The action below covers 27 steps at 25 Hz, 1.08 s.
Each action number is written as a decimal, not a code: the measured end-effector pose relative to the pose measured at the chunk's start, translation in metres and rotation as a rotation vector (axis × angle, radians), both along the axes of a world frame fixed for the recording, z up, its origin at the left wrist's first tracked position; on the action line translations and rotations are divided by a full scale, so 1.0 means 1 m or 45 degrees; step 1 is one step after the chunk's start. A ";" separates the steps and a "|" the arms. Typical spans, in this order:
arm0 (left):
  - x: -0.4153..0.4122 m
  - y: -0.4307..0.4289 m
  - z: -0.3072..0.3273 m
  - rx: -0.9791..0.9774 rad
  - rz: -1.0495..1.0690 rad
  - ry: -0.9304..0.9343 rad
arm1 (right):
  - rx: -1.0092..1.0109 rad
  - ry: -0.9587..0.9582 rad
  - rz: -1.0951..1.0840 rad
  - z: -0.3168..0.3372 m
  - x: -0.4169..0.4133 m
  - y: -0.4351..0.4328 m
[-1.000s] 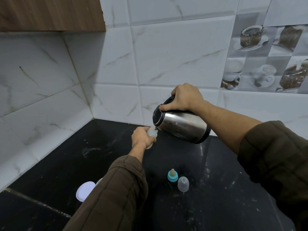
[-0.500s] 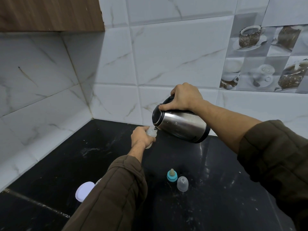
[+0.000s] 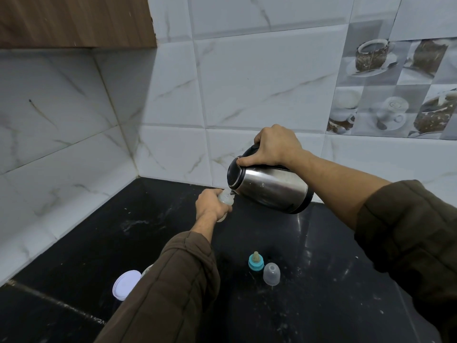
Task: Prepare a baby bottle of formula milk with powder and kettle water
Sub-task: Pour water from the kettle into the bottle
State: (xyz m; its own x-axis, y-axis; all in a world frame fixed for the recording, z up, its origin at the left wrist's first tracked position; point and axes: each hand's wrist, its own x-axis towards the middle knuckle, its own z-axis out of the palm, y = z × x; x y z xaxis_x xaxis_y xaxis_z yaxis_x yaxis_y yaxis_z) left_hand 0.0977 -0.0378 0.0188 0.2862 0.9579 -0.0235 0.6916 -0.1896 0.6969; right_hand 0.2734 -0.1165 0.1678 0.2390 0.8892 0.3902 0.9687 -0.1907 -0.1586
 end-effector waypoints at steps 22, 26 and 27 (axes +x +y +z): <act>-0.002 0.000 -0.003 -0.008 0.004 -0.009 | -0.011 -0.034 -0.005 -0.002 -0.001 -0.002; -0.001 -0.001 -0.004 -0.018 -0.001 -0.013 | -0.019 -0.030 -0.008 -0.002 -0.001 -0.002; -0.001 -0.001 -0.004 -0.019 -0.001 -0.013 | -0.019 -0.031 -0.006 -0.001 -0.001 -0.002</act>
State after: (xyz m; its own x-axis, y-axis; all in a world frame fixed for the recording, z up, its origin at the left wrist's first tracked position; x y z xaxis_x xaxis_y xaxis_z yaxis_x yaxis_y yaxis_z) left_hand 0.0963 -0.0389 0.0145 0.2872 0.9573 -0.0346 0.6844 -0.1797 0.7066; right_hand 0.2724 -0.1185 0.1666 0.2338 0.8939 0.3824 0.9714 -0.1976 -0.1319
